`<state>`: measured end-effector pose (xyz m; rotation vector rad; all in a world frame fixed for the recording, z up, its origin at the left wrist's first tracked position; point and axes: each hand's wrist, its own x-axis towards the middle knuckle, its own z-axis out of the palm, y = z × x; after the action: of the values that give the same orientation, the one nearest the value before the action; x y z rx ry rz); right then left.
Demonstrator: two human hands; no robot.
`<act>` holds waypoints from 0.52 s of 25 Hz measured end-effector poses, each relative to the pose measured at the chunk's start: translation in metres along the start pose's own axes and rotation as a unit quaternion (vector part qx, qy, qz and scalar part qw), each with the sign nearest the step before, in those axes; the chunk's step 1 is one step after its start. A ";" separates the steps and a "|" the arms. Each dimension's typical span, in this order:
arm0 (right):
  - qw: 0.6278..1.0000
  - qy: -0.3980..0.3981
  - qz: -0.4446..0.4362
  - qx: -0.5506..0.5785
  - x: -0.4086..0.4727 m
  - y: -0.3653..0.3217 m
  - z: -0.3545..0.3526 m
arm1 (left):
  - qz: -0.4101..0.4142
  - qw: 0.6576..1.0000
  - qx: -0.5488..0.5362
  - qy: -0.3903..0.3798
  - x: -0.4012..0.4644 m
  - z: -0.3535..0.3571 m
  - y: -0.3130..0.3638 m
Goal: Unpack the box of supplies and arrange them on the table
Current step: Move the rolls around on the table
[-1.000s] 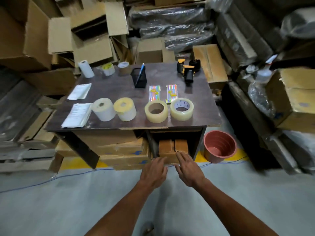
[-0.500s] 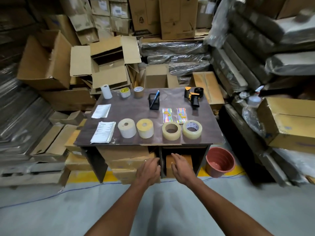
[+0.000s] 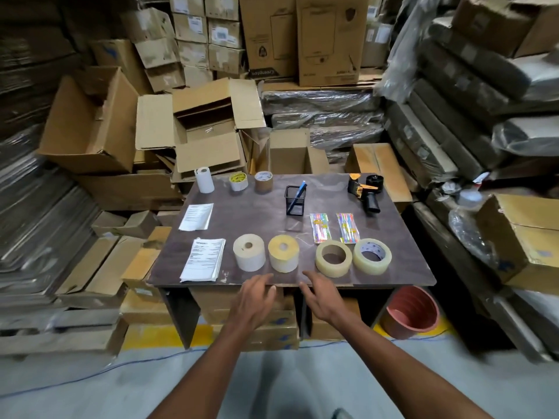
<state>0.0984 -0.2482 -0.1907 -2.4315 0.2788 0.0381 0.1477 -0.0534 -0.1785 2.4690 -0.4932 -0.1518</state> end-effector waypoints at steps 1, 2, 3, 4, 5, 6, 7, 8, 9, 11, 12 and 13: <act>1.000 0.004 -0.007 0.011 0.009 -0.007 0.001 | 0.001 1.000 -0.009 0.011 0.006 -0.006 -0.002; 1.000 0.009 -0.014 0.017 0.018 -0.015 0.001 | 0.000 1.000 -0.016 0.024 0.014 -0.011 -0.006; 0.999 0.016 -0.026 0.022 0.028 -0.023 0.004 | 0.000 0.999 -0.021 0.038 0.021 -0.016 -0.011; 0.999 0.020 -0.037 0.027 0.039 -0.031 0.006 | -0.001 0.998 -0.028 0.048 0.030 -0.021 -0.015; 0.998 0.024 -0.044 0.038 0.053 -0.038 0.009 | -0.003 0.998 -0.035 0.052 0.041 -0.025 -0.021; 0.997 0.028 -0.045 0.049 0.066 -0.046 0.011 | -0.005 0.998 -0.037 0.054 0.052 -0.030 -0.027; 0.997 0.034 -0.045 0.058 0.082 -0.053 0.012 | -0.006 0.998 -0.035 0.060 0.065 -0.036 -0.034; 0.996 0.040 -0.042 0.070 0.100 -0.061 0.013 | -0.007 0.997 -0.034 0.068 0.080 -0.042 -0.041; 0.994 0.048 -0.040 0.088 0.118 -0.066 0.016 | -0.009 0.996 -0.039 0.077 0.094 -0.048 -0.047; 0.991 0.056 -0.043 0.111 0.162 -0.077 0.022 | -0.024 0.993 -0.058 0.096 0.127 -0.064 -0.063; 0.991 0.055 -0.043 0.111 0.184 -0.083 0.022 | -0.031 0.992 -0.065 0.104 0.145 -0.073 -0.070; 0.991 0.053 -0.045 0.113 0.206 -0.090 0.023 | -0.035 0.991 -0.068 0.113 0.163 -0.081 -0.078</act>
<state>0.3194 -0.2056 -0.1723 -2.2205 0.2079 -0.1542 0.3406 -0.0130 -0.1575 2.3334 -0.2904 0.0641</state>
